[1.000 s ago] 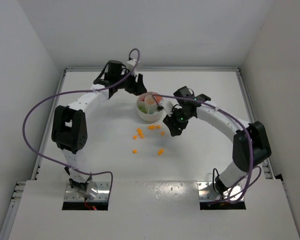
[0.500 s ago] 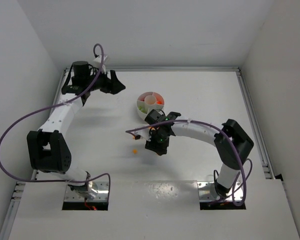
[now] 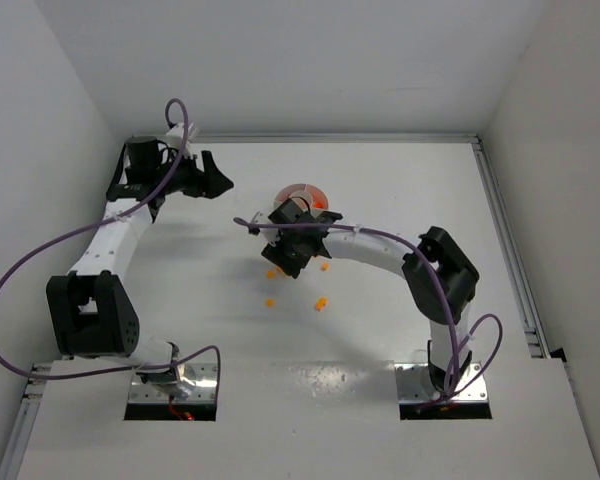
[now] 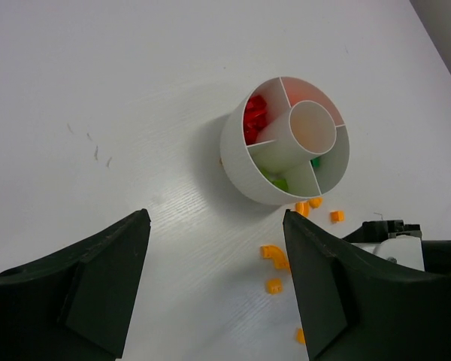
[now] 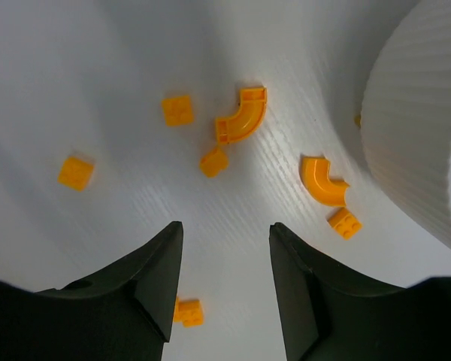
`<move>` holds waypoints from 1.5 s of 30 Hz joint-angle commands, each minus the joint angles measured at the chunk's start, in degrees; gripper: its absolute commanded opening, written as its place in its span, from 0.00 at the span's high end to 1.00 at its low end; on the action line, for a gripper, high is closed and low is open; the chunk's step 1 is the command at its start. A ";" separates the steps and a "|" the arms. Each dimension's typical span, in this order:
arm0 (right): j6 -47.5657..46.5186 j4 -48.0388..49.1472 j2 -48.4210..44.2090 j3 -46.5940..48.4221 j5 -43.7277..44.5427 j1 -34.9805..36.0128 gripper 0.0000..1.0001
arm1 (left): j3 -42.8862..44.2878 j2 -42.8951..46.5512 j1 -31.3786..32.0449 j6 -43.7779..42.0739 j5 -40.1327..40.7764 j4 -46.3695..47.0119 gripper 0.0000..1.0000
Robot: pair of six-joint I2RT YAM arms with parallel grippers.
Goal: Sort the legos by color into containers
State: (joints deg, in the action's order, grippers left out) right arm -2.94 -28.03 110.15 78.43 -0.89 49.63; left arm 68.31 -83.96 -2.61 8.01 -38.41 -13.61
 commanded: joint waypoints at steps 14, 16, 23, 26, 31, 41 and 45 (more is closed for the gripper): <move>-15.16 11.15 -0.99 -7.42 3.87 -1.11 0.38 | -0.46 0.20 -2.49 0.51 -4.04 3.41 0.23; -16.39 11.86 -0.99 -8.12 3.26 -1.72 0.38 | -0.46 0.20 -2.49 0.51 -4.04 4.03 0.23; -17.10 13.09 0.68 -8.12 1.50 -2.86 0.36 | -0.46 -0.32 -2.49 0.51 -4.04 4.03 0.23; -17.10 13.09 1.82 -7.33 0.36 -3.40 0.34 | -0.46 -0.85 -2.49 0.51 -4.04 4.03 0.23; -17.10 10.81 4.11 -4.96 -2.63 -5.15 0.34 | -0.46 -1.38 -2.49 0.51 -4.04 4.03 0.23; -18.15 9.14 6.91 -2.42 -5.52 -7.96 0.33 | -0.46 -3.05 -2.49 0.51 -5.09 4.03 0.21; -18.15 7.20 8.33 -0.91 -8.07 -8.49 0.38 | 0.15 -4.19 -2.49 0.51 -5.61 4.03 0.21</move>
State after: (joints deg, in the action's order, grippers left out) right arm -20.51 -19.75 116.73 75.31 -6.17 42.04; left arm 67.55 -87.31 -4.25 8.21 -42.24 -11.25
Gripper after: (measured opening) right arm 0.629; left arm 0.785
